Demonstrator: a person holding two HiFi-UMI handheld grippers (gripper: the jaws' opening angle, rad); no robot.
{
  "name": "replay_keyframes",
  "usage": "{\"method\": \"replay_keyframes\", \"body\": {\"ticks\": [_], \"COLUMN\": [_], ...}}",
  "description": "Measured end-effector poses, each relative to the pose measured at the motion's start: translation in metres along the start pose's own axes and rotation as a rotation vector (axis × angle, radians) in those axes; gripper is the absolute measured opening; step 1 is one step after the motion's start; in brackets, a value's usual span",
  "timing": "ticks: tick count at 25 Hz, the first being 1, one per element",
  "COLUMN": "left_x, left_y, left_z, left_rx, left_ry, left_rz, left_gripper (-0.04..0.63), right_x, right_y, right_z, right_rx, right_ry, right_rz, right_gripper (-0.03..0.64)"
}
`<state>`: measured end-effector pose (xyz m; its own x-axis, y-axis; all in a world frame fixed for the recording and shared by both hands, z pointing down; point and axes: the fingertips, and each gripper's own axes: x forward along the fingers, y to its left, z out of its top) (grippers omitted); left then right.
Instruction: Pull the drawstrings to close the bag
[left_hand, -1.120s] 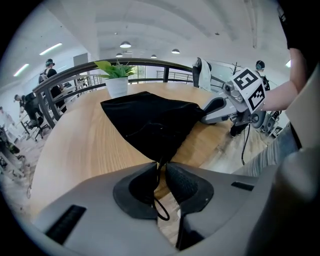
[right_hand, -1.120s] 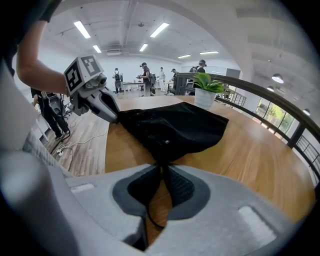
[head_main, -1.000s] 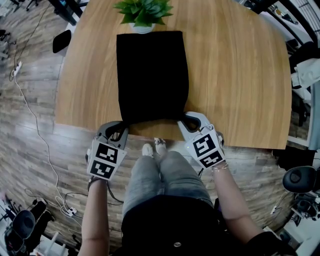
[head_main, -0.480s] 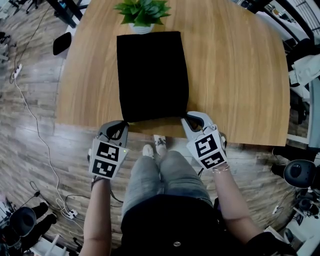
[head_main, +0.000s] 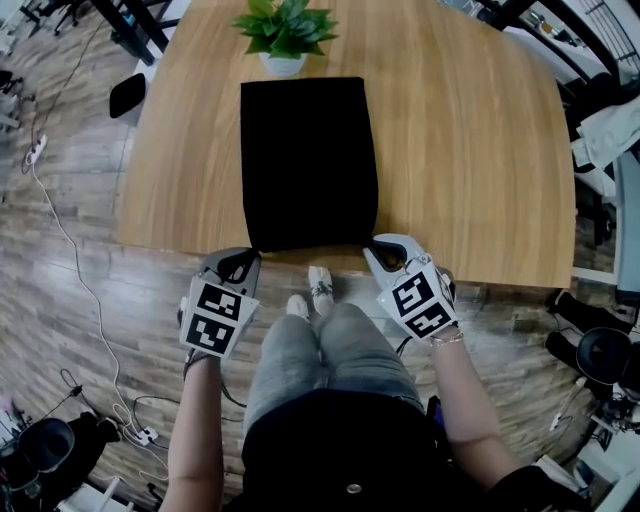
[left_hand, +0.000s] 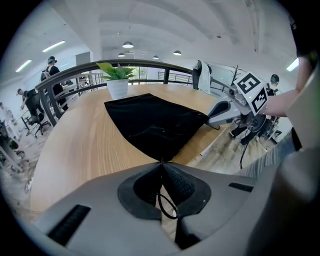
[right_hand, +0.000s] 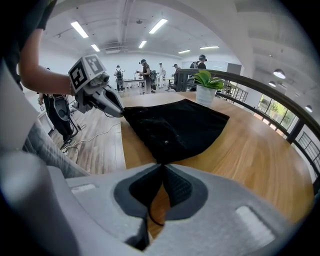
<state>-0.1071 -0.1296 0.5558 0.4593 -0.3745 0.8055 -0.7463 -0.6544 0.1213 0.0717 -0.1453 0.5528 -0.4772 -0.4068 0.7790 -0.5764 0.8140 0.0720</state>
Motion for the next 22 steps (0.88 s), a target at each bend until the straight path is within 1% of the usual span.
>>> {"method": "replay_keyframes", "body": {"ticks": [3,5,6,11,12,13,18,22], "left_x": [0.001,0.002,0.002,0.001,0.000,-0.001,-0.002,-0.005], "left_y": [-0.007,-0.010,-0.010,-0.011,-0.011,-0.010,-0.010,-0.012], "left_z": [-0.005,-0.006,-0.007,-0.008,-0.008,-0.008,-0.008,-0.011], "left_rx": [-0.023,-0.028,-0.028,-0.031,-0.031,-0.031,-0.024,-0.017], "left_ry": [0.003,0.005,0.006,0.004,0.003,0.003,0.007,0.016], "left_rz": [-0.020,-0.028,-0.029,-0.023,-0.021,-0.019,-0.019,-0.026], "left_gripper": [0.020,0.021,0.021,0.021,0.021,0.021,0.021,0.021], "right_x": [0.002,0.004,0.005,0.002,0.001,0.001,-0.001,-0.009], "right_y": [0.009,0.014,0.015,0.010,0.009,0.009,0.008,0.004], "right_z": [-0.006,-0.008,-0.009,-0.011,-0.012,-0.013,-0.014,-0.010], "right_rx": [0.056,0.078,0.075,0.016,0.009,0.001,-0.032,-0.037], "right_ry": [-0.006,-0.007,-0.005,0.039,0.048,0.055,0.076,0.060], "right_rz": [0.039,0.064,0.068,0.017,0.006,-0.004,-0.005,-0.015], "right_gripper": [0.017,0.067,0.081,0.080,0.069,0.011,0.011,0.011]}}
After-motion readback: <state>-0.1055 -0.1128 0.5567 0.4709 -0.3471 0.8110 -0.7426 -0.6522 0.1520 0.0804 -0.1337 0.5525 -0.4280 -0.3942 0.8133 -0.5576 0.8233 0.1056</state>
